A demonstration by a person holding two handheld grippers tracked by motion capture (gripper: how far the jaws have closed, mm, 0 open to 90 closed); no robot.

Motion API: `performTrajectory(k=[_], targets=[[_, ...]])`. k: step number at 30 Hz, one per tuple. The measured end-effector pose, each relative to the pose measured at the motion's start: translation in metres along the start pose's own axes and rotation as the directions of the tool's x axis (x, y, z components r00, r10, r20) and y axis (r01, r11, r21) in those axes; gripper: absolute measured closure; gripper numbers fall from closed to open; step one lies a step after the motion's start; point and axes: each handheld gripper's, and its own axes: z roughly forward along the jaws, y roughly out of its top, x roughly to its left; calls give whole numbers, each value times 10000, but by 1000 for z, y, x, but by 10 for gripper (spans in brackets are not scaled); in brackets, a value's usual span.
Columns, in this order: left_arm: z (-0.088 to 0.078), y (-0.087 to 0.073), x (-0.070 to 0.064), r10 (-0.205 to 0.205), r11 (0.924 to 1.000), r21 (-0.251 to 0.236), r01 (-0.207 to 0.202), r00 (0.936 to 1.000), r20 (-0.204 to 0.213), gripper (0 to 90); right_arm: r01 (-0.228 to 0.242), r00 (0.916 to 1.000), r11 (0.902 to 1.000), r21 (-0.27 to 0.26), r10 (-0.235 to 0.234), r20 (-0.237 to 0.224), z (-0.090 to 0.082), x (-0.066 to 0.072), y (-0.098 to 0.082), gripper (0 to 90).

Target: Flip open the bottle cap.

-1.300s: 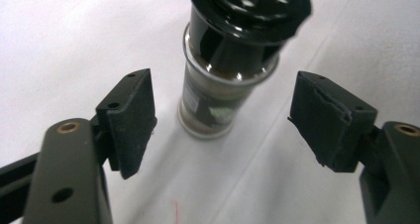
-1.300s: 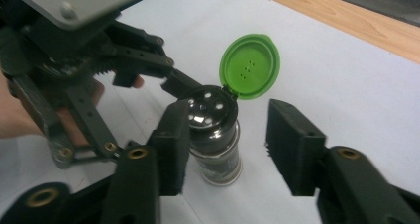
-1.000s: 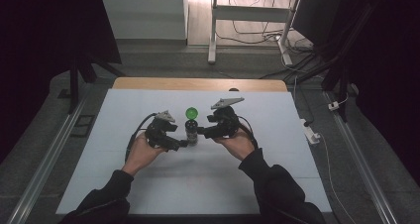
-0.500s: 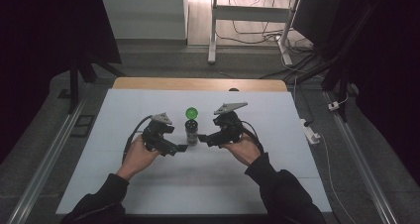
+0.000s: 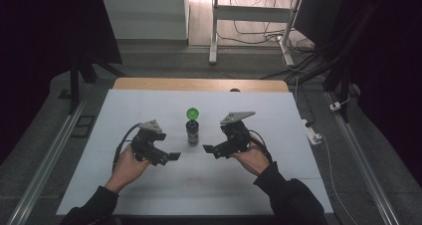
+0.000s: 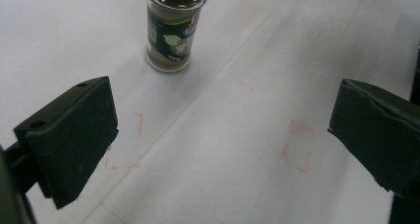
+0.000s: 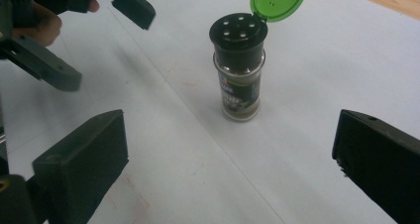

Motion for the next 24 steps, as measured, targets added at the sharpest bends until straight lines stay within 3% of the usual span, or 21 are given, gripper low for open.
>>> performTrajectory(k=[9,18,24], targets=[[-20,-16,-11,-123,9995,-300,120,9999,-98,0,61,10000,10000,-47,-61,7,-15,4,-12,0],[-44,-36,-20,-258,9980,-597,218,9974,-668,0,-206,9997,9996,-194,209,160,-35,4,-30,0],[-60,-51,-21,-620,9946,-894,532,9932,-984,0,-441,9984,9985,-330,452,338,-50,1,-44,0]])
